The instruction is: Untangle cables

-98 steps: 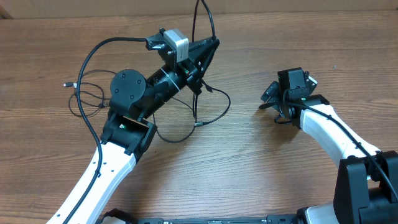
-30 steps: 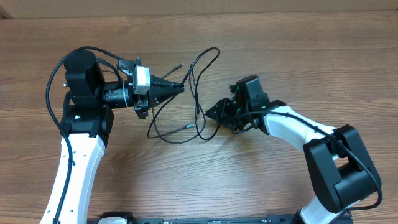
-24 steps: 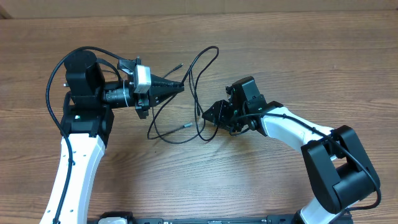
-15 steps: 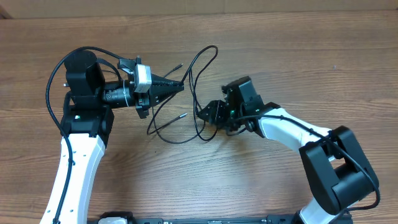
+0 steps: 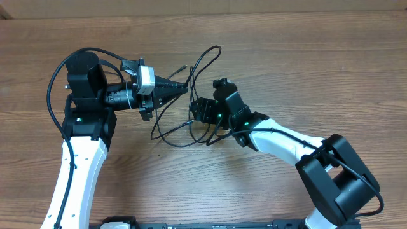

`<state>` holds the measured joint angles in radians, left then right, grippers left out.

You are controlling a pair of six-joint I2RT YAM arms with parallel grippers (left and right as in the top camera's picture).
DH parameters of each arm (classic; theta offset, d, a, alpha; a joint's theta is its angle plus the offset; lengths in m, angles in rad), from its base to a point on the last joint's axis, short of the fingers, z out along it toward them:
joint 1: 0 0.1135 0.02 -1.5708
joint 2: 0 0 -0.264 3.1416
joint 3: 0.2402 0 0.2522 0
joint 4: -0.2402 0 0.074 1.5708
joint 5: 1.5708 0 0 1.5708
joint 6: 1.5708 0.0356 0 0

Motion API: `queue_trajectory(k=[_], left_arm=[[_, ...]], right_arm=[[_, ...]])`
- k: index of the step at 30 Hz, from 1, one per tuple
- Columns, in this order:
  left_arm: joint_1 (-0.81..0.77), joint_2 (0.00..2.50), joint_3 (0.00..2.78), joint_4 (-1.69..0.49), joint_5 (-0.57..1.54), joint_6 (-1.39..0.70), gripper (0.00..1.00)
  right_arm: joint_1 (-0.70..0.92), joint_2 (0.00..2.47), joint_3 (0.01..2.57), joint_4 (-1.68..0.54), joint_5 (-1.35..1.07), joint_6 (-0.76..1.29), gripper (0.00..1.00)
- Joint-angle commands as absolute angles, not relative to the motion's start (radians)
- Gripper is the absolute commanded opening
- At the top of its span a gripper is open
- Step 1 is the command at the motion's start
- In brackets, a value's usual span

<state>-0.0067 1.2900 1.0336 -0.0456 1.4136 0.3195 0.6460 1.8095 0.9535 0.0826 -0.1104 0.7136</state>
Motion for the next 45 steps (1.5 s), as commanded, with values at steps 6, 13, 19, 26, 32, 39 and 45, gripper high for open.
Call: queue_trajectory(k=[6,13,19,26,32,39,45], left_arm=[[-0.004,1.288,1.042,-0.047,1.409,0.31,0.04],[-0.004,1.288,1.042,-0.048,1.402,0.31,0.04],[-0.004,1.288,1.042,-0.055,1.368,0.309,0.04],[-0.004,1.288,1.042,-0.076,1.304,0.309,0.04],[-0.004,1.288,1.042,-0.076,1.297,0.309,0.04],[-0.005,1.288,1.042,-0.073,1.279,0.284,0.04],[-0.006,1.288,1.042,-0.074,1.279,0.284,0.04]], right_arm=[[0.672,1.848,0.955,0.146,0.024,0.71,0.47],[0.671,1.876,0.955,0.187,0.025,0.703,0.15],[0.626,1.809,0.956,0.123,-0.099,0.615,0.04],[0.53,1.605,0.957,-0.085,-0.26,0.616,0.04],[0.523,1.607,0.956,-0.134,-0.419,0.619,0.15],[0.519,1.625,0.956,-0.211,-0.298,0.619,0.96],[0.499,1.632,0.955,-0.16,-0.215,0.62,1.0]])
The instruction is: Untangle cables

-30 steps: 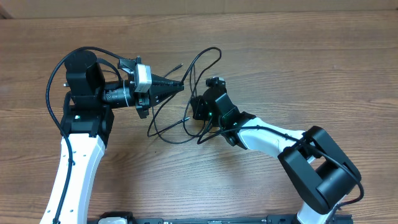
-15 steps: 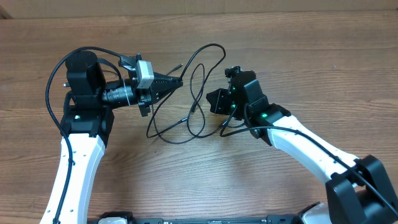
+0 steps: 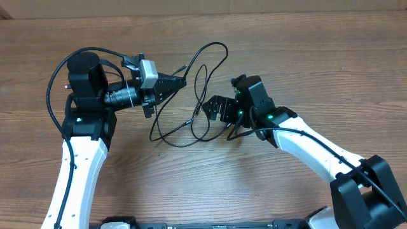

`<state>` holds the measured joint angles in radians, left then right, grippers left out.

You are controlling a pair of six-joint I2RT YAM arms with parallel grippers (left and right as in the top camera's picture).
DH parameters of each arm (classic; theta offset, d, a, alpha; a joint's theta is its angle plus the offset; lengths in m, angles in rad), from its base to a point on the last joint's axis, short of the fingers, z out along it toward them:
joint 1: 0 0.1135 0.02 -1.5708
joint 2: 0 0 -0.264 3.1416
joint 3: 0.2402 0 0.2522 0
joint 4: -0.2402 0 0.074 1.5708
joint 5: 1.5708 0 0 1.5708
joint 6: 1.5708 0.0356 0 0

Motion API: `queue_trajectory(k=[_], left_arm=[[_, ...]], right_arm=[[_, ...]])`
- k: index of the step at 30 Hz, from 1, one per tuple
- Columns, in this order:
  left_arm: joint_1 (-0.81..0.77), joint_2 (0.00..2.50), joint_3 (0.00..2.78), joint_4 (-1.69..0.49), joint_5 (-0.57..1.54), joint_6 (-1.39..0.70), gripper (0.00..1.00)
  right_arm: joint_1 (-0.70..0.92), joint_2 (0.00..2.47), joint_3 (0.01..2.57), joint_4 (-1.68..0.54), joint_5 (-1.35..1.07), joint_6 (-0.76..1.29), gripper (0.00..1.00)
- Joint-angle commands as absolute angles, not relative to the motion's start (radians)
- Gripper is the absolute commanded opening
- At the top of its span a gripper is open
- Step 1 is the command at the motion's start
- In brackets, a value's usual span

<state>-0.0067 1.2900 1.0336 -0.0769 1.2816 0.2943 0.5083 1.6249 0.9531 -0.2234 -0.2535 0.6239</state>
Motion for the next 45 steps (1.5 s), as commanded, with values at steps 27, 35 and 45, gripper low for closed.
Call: queue_trajectory(k=[27,35,45], left_arm=[[-0.006,1.288,1.042,-0.073,1.282,0.284,0.04],[-0.006,1.288,1.042,-0.074,1.274,0.284,0.04],[-0.006,1.289,1.042,-0.086,1.221,0.284,0.04]], right_arm=[[0.476,1.647,0.957,0.437,-0.031,0.558,0.04],[0.53,1.498,0.957,0.339,0.062,-0.009,0.04],[0.53,1.499,0.957,0.095,0.189,0.06,0.06]])
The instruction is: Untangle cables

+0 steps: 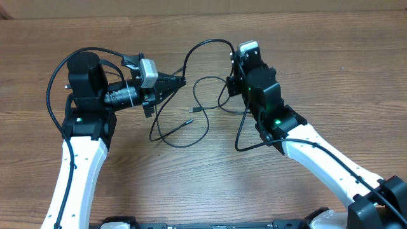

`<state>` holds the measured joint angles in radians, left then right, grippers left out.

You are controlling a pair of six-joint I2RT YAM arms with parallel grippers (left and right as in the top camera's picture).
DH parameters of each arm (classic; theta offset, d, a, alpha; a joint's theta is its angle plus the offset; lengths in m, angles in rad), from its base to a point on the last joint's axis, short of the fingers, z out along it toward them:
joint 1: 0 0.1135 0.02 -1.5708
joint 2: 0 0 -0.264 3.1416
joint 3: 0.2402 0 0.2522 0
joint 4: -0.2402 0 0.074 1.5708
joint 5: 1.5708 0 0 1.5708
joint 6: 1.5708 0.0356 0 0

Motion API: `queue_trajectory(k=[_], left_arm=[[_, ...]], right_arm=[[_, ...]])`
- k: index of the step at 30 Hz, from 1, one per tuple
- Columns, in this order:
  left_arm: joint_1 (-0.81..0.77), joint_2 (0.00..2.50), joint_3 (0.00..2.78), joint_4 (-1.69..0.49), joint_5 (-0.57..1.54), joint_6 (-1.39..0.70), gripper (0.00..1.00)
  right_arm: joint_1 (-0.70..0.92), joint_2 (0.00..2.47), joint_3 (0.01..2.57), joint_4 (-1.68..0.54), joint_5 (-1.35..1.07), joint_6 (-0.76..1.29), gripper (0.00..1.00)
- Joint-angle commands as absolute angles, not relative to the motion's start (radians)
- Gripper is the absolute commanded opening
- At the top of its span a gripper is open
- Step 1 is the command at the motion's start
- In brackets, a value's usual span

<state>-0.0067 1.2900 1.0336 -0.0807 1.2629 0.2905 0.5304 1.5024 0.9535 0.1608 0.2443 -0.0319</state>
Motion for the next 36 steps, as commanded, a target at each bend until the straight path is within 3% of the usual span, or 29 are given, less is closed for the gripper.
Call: queue_trajectory(k=[1,6,10,14,15,21,26,31,36], left_arm=[[-0.006,1.289,1.042,-0.087,1.219,0.284,0.04],[-0.007,1.289,1.042,-0.102,1.148,0.283,0.04],[-0.007,1.295,1.042,-0.108,1.06,0.233,0.05],[-0.008,1.329,1.042,-0.169,1.04,0.148,0.04],[-0.012,1.341,1.042,-0.207,1.04,0.148,0.04],[-0.046,1.419,1.042,-0.48,1.029,0.152,0.04],[-0.109,1.513,1.042,-0.706,0.822,0.152,0.04],[-0.174,1.602,1.042,-0.812,0.604,0.108,0.04],[-0.22,1.65,1.042,-0.817,0.591,0.08,0.04]], right_arm=[[0.53,1.499,0.957,0.048,0.151,0.122,0.07],[0.53,1.507,0.956,-0.2,-0.076,0.417,0.08],[0.53,1.536,0.955,-0.299,-0.25,0.427,0.15],[0.521,1.551,0.955,-0.402,-0.263,0.472,0.94],[0.509,1.551,0.955,-0.424,-0.263,0.476,1.0],[0.48,1.551,0.954,-0.534,-0.027,0.555,1.0],[0.478,1.551,0.954,-0.553,0.111,0.554,1.0],[0.4,1.551,0.954,-0.63,0.209,0.678,1.0],[0.303,1.551,0.954,-0.644,0.208,0.685,1.0]])
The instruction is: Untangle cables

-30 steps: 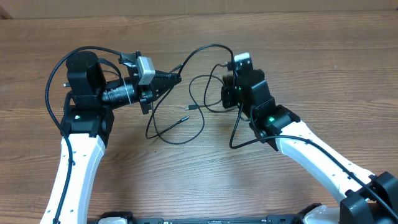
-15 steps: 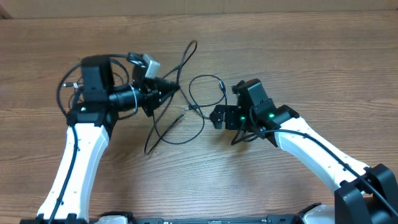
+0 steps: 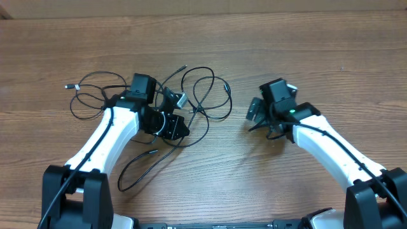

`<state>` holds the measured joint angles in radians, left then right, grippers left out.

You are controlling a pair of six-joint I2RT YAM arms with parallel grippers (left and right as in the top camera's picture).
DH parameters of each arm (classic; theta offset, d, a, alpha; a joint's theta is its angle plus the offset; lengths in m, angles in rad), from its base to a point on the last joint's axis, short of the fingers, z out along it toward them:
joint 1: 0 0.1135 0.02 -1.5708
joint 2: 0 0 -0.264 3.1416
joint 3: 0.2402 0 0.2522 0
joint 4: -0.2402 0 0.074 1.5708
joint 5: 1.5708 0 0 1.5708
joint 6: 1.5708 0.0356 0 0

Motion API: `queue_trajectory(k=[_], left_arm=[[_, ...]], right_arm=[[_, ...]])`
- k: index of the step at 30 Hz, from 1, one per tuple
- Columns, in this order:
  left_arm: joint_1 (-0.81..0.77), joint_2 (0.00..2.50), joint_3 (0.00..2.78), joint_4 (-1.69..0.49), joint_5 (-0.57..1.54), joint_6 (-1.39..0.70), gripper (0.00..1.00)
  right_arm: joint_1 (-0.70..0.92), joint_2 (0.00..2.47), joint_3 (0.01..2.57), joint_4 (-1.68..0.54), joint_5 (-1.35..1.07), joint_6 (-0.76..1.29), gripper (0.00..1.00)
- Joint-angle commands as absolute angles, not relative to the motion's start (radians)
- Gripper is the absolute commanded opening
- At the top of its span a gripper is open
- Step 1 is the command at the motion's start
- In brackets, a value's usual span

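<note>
Thin black cables lie tangled in overlapping loops [image 3: 206, 95] at the table's middle, with a silver plug [image 3: 180, 99] at their left side. One strand runs left to a loop [image 3: 95, 95] that ends in a small white plug [image 3: 68, 86]. Another loop [image 3: 137, 168] trails toward the front. My left gripper [image 3: 175, 127] is low over the strands at the tangle's lower left; its fingers are hidden from above. To the right of the tangle, apart from it, my right gripper [image 3: 253, 114] looks open with no cable between its fingers.
The table is bare brown wood [image 3: 318, 51]. The left arm's white link [image 3: 108, 137] stretches from the front left toward the tangle. The right arm's link [image 3: 331, 146] comes in from the front right.
The left arm was folded back with its gripper on a strand at upper left; it now reaches low into the tangle. The right gripper has let go, moving right and toward the front. Cables lie differently.
Both grippers first held strands close together over the tangle. The right gripper then stood further right, then at the far side holding a raised loop, while the left stayed in place. Now the cables lie slack, and the right gripper holds nothing.
</note>
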<state>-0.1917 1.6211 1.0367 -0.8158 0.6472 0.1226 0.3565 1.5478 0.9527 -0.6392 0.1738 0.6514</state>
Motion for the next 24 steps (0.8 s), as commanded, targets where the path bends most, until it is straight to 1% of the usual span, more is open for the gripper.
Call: queue_trajectory(k=[1,3,5,6,7,9,10,11,14,18,21,24], left_arm=[[-0.231,1.659,1.042,-0.816,0.586,0.072,0.04],[-0.264,1.672,1.042,-0.822,0.509,0.032,0.04],[-0.295,1.675,1.042,-0.835,0.43,0.009,0.08],[-0.319,1.675,1.042,-0.845,0.377,-0.003,0.18],[-0.342,1.674,1.042,-0.854,0.335,-0.008,0.59],[-0.38,1.674,1.043,-0.864,0.299,-0.025,0.76],[-0.393,1.673,1.044,-0.86,0.282,-0.079,0.93],[-0.4,1.673,1.047,-0.859,0.271,-0.117,1.0],[-0.408,1.669,1.092,-0.868,0.243,-0.205,1.0],[-0.359,1.639,1.172,-0.886,0.208,-0.366,1.0],[-0.302,1.628,1.18,-0.897,0.121,-0.465,0.99],[-0.252,1.629,1.177,-0.998,-0.063,-0.544,1.0]], right_arm=[[0.289,1.552,0.954,-0.65,0.208,0.685,1.0],[0.263,1.552,0.954,-0.671,0.2,0.685,1.0],[0.252,1.553,0.954,-0.683,0.18,0.685,1.0],[0.252,1.553,0.954,-0.679,0.168,0.685,1.0],[0.252,1.553,0.954,-0.679,0.153,0.685,1.0],[0.254,1.555,0.952,-0.687,0.153,0.685,1.0],[0.254,1.556,0.951,-0.686,0.153,0.685,1.0],[0.254,1.556,0.951,-0.684,0.153,0.685,1.0],[0.254,1.556,0.951,-0.653,0.153,0.684,1.0],[0.254,1.556,0.951,-0.654,0.152,0.685,1.0],[0.254,1.556,0.951,-0.654,0.152,0.685,1.0],[0.254,1.556,0.951,-0.654,0.152,0.685,1.0]])
